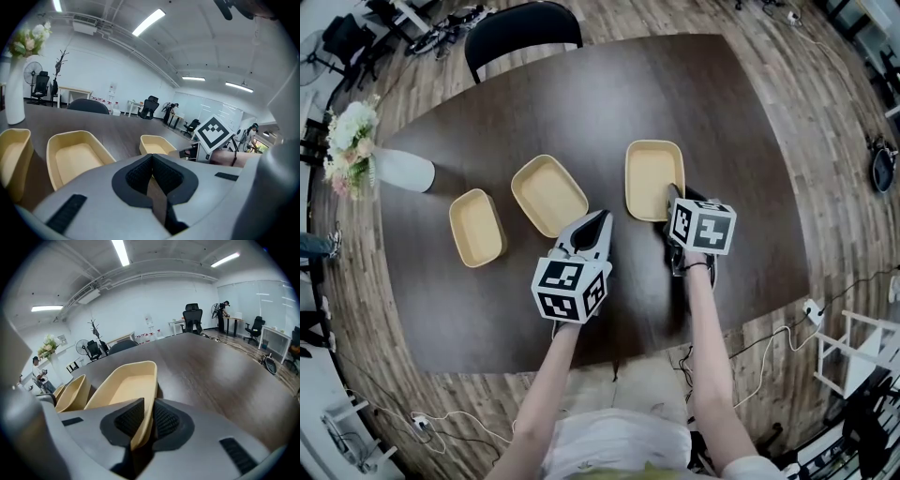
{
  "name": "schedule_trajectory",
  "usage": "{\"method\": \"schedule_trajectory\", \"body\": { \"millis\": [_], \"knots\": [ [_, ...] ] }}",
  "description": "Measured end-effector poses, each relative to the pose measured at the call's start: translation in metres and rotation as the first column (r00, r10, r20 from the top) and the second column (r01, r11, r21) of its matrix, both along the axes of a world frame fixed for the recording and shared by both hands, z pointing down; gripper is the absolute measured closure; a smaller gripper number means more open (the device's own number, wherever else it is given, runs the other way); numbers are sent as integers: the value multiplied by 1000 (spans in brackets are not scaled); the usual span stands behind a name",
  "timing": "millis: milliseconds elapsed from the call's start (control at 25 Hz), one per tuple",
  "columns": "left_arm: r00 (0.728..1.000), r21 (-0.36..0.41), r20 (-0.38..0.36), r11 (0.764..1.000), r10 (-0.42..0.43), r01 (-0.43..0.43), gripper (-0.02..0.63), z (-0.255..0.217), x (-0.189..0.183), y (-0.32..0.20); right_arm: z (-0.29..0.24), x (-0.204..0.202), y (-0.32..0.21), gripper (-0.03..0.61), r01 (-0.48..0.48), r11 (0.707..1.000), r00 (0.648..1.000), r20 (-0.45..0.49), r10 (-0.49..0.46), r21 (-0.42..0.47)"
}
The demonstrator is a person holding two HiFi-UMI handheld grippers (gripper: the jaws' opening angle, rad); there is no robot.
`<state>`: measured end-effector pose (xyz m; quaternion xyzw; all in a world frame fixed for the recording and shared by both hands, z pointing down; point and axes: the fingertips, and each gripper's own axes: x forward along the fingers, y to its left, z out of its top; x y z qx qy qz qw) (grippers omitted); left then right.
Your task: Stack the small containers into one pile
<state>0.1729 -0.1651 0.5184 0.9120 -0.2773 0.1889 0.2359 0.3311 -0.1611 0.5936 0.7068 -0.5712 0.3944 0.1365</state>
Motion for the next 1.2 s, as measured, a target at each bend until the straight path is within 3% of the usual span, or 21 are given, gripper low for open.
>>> {"method": "schedule_trajectory", "body": {
  "millis": [160, 520, 1200],
  "knots": [
    [1000, 5, -3, 1000, -17, 17, 589, -6, 0, 0, -4, 5, 1, 540, -11, 1000, 999, -32, 10, -19],
    [998, 28, -14, 998, -64, 64, 589, -19, -4, 8, -22, 9, 9, 551, -3, 999, 1000, -2, 3, 32],
    [964, 61, -27, 963, -263, 264, 589, -38, -84, 5, -67, -69, -29, 551, 198, 969, 978, 38, -206, 149]
  ]
}}
